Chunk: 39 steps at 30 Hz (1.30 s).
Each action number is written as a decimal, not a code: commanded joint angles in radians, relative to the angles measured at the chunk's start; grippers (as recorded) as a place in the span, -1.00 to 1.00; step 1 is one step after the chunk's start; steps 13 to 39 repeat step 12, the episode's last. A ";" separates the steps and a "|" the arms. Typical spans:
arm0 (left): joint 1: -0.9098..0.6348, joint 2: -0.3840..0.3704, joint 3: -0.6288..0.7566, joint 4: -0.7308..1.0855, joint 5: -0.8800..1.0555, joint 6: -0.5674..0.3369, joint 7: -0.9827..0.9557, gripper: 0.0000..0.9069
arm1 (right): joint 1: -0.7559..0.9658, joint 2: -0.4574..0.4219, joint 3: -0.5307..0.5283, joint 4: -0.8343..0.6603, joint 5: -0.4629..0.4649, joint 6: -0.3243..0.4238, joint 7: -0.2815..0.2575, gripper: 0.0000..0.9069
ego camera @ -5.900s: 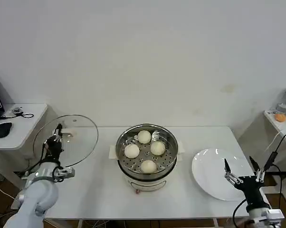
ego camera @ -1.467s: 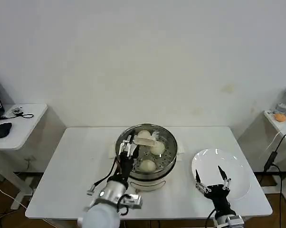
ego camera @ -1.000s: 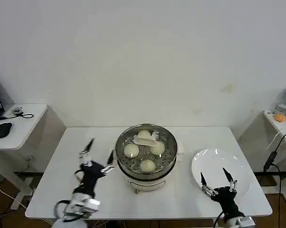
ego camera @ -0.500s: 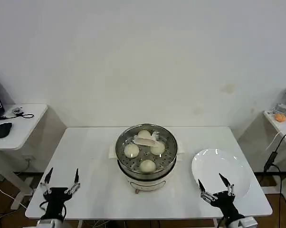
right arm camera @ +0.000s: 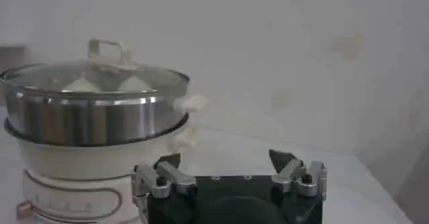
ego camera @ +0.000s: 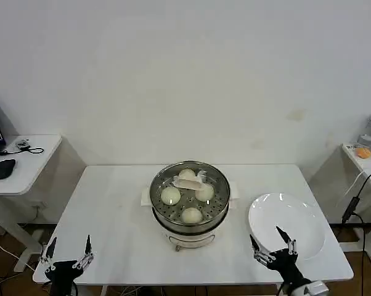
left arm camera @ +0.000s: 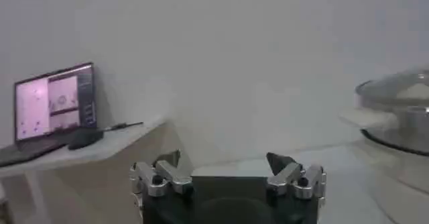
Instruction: Take steamed baozi put them in steamer then cover it.
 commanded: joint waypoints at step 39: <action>0.039 -0.023 -0.011 -0.015 0.040 0.052 0.051 1.00 | -0.008 0.006 -0.022 0.019 -0.005 -0.002 0.043 1.00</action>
